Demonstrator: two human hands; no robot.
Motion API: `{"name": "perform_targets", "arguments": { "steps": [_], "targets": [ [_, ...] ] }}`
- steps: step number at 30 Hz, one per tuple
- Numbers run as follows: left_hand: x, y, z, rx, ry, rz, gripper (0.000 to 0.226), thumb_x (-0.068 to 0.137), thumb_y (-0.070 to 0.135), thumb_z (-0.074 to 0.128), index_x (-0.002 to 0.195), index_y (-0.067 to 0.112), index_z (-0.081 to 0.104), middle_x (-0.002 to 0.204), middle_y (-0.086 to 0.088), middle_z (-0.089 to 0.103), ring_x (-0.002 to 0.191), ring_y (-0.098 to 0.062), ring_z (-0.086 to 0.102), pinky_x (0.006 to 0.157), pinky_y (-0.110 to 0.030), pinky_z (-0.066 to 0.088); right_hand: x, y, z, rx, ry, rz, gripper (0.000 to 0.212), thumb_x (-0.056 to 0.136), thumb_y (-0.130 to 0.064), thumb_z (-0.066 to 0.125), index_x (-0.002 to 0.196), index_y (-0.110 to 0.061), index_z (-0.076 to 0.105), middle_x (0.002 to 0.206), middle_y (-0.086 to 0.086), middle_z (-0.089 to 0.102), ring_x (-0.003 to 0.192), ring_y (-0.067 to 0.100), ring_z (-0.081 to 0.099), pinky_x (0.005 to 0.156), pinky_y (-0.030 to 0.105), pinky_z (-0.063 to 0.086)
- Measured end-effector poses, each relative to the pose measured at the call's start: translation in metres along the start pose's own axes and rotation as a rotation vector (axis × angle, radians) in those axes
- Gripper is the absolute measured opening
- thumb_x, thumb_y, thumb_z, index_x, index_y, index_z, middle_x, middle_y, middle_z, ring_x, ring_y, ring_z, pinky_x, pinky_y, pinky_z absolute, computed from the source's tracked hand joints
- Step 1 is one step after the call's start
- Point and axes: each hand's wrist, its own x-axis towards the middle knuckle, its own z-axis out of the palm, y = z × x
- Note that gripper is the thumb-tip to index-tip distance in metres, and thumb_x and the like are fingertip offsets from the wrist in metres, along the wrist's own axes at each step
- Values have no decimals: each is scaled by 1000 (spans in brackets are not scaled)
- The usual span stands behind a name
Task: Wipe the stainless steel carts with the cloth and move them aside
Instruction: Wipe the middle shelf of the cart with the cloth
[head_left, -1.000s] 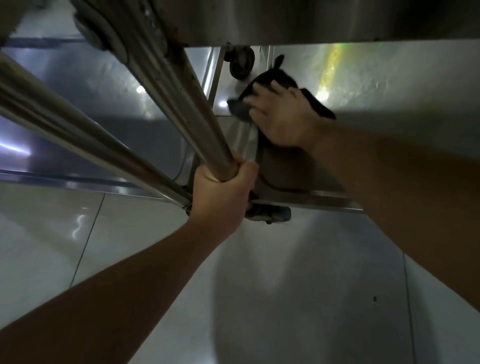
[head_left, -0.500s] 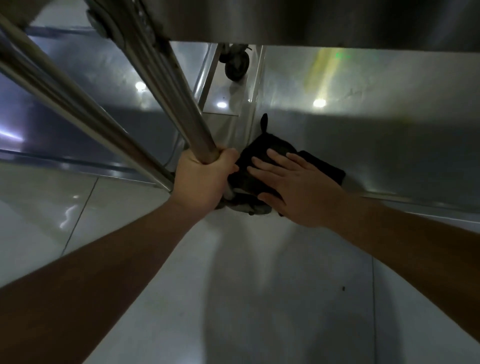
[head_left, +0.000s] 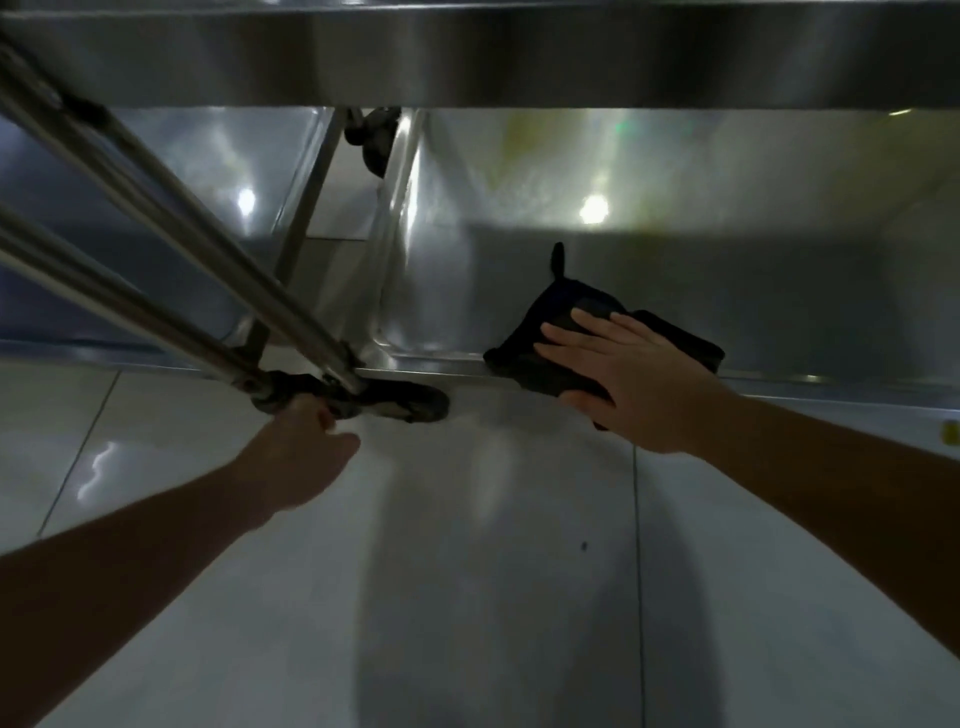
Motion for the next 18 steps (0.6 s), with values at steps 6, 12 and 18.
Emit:
{"name": "perform_targets", "arguments": {
  "steps": [6, 12, 18],
  "targets": [
    [-36, 59, 26, 278, -128, 448, 23, 91, 29, 71, 91, 29, 48, 81, 5, 56, 65, -7, 49, 56, -27, 35, -52, 48, -2, 30, 17, 67, 63, 102, -69, 18, 162, -47, 20, 166, -28, 9, 155, -2, -6, 125, 29, -7],
    [-59, 121, 54, 332, -120, 1012, 20, 95, 31, 64, 109, 38, 52, 89, 20, 51, 88, 1, 52, 64, -16, 40, -97, 87, -1, 45, 55, 125, 62, 102, -70, 20, 160, -49, 21, 166, -27, 12, 156, -1, -4, 125, 30, -6],
    [-63, 162, 80, 365, -99, 1109, 44, 97, 41, 50, 140, 30, 50, 119, 16, 53, 110, -4, 52, 95, -28, 44, -140, 125, -2, 65, 79, 188, 62, 101, -71, 21, 160, -51, 22, 167, -27, 15, 158, 1, -1, 125, 29, -6]
  ]
}}
